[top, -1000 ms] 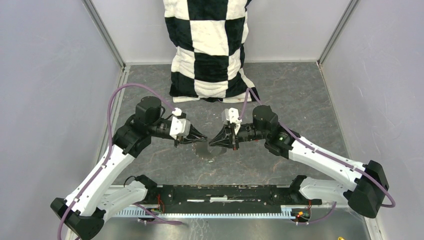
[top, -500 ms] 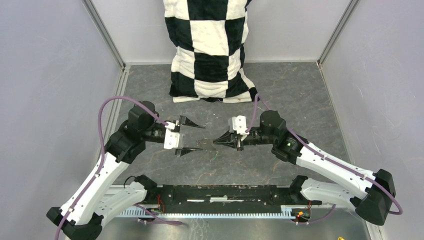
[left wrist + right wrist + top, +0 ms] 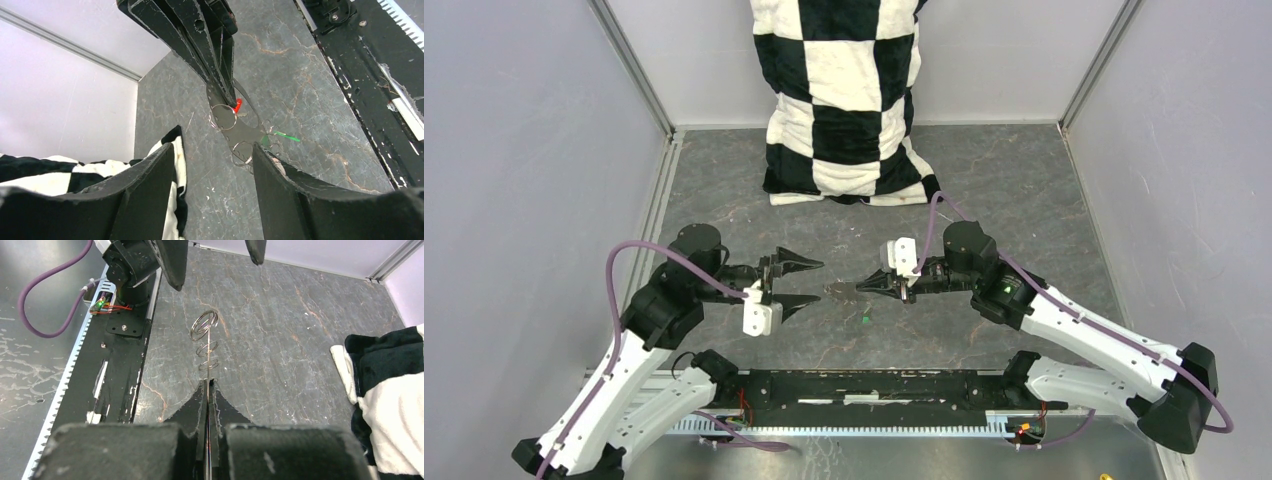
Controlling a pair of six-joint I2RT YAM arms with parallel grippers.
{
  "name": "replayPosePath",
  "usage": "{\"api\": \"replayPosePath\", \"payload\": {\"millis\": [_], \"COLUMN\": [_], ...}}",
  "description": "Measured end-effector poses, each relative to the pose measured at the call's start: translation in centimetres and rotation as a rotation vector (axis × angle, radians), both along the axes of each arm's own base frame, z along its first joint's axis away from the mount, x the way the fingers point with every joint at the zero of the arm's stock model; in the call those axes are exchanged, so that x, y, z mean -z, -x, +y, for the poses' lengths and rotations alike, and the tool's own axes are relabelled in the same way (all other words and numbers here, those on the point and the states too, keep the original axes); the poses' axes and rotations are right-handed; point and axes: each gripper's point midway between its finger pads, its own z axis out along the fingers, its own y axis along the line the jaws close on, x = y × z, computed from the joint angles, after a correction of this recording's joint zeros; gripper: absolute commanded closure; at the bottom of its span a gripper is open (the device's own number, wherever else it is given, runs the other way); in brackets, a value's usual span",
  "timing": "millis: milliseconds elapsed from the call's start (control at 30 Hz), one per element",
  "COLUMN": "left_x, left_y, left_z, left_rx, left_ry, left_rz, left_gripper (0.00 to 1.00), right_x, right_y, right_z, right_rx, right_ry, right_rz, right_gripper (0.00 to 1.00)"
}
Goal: Put the keys on the keyring
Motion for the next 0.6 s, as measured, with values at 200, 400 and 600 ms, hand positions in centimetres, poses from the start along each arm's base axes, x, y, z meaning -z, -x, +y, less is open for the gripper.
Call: {"api": "replayPosePath", "payload": {"millis": [200, 400, 600], "left_x": [0.3, 0.2, 0.4], "left_y": [-0.7, 0.2, 0.0], "left_z": [-0.6, -0.9, -1.2], "left_rx": [0.009, 0.077, 0.087], "left_ry": [-0.015, 0.0, -0.005], "left_rz": [0.028, 0.001, 0.023], "left_gripper": [0.65, 0.59, 0.21], "right_x": [-0.1, -0.1, -0.2], "right_y": [0.0, 0.2, 0.6], "right_z": [0.0, 0.1, 0.2], "right_rx": [-0.002, -0.006, -0.028], "right_ry": [-0.003, -0.002, -0.007], "right_rz": [0.004, 0.023, 0.041], "right_gripper": [1.0, 1.0, 1.0]}}
